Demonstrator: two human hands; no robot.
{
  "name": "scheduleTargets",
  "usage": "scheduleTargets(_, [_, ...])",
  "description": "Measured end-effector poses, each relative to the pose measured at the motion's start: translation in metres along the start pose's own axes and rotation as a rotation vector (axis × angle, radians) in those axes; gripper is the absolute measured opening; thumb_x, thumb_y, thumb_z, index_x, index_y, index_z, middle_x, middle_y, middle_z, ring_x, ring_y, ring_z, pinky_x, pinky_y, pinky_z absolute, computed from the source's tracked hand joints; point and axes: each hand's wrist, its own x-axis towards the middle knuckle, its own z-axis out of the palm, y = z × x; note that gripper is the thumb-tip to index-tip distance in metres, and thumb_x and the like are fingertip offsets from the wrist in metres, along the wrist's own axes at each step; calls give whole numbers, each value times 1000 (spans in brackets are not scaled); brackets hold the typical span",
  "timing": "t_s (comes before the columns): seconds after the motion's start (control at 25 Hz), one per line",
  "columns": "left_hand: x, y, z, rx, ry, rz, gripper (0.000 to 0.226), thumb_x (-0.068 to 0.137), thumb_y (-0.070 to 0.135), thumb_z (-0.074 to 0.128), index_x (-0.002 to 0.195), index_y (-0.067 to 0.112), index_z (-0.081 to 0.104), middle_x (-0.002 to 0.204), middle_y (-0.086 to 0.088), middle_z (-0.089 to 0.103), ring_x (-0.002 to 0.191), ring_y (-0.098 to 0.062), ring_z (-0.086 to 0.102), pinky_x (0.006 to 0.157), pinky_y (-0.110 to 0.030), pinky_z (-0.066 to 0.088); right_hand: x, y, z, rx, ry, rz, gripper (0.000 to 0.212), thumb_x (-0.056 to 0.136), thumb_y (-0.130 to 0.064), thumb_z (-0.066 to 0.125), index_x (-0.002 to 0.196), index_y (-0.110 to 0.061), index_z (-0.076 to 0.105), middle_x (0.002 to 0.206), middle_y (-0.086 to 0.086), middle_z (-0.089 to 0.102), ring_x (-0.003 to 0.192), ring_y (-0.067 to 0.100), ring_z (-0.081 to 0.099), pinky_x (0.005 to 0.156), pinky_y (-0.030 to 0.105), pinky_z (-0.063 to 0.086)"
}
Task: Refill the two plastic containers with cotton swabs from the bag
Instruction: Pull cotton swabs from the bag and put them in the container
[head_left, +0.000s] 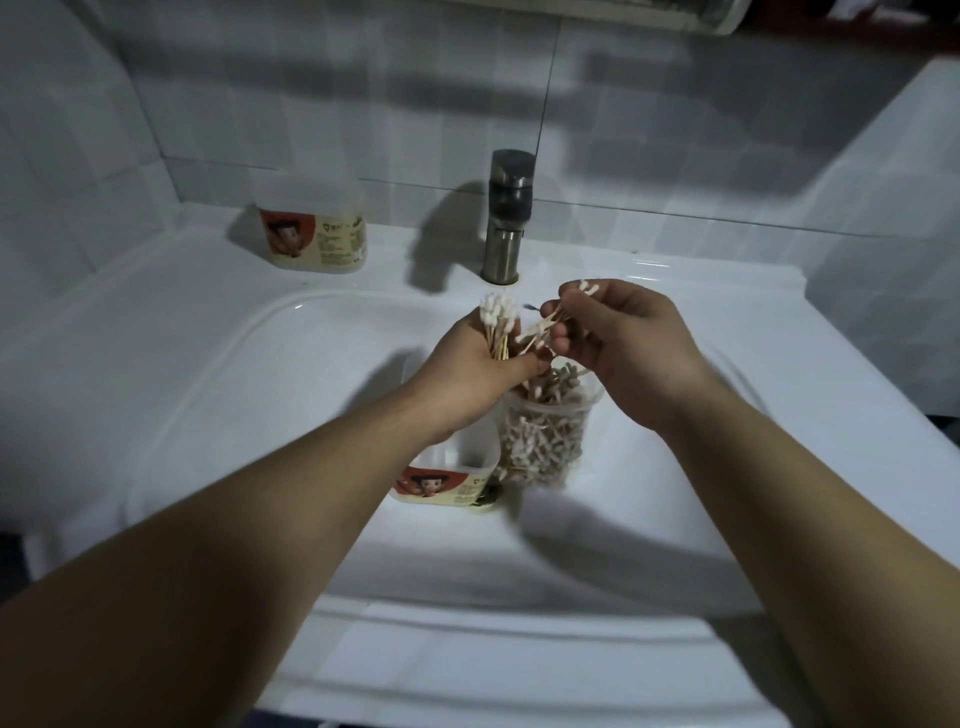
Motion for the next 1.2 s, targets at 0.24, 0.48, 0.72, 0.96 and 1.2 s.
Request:
scheduleTargets(0.24, [3, -3, -2, 17, 58, -40, 6, 100, 8, 60, 102, 3, 63, 82, 3, 75, 76, -8, 71, 94, -49, 58, 5, -10, -9, -28, 240, -116, 12, 98, -2, 61, 98, 9, 67, 81, 16, 70, 60, 20, 58, 65, 30, 56])
scheduleTargets(0.48, [8, 1, -6, -122, 250, -43, 6, 104, 22, 53, 105, 27, 54, 74, 8, 61, 65, -11, 54, 66, -36, 45, 1, -6, -5, -211, 136, -94, 6, 95, -1, 65, 94, 1, 70, 80, 14, 74, 64, 20, 61, 62, 30, 56])
scheduleTargets(0.72, [4, 9, -6, -37, 248, -16, 17, 100, 35, 63, 85, 26, 63, 69, 15, 65, 76, -13, 64, 84, -42, 59, -6, -6, -1, -253, 52, -72, 9, 94, -3, 69, 102, -5, 68, 80, 15, 74, 62, 24, 60, 58, 29, 52])
scheduleTargets(0.96, [-1, 8, -6, 26, -34, 50, 28, 91, 20, 76, 118, 16, 72, 105, -1, 78, 102, -18, 74, 97, -48, 57, -7, -1, 4, -343, -18, -62, 5, 93, -5, 70, 96, -9, 69, 75, 21, 71, 53, 25, 54, 52, 30, 46])
scheduleTargets(1.2, [2, 5, -5, 109, 0, 46, 11, 94, 11, 67, 103, 13, 72, 93, -3, 78, 94, -23, 75, 92, -51, 59, -7, -1, 3, -392, -22, -51, 4, 93, -5, 69, 96, -8, 69, 65, 9, 70, 51, 19, 62, 49, 24, 45])
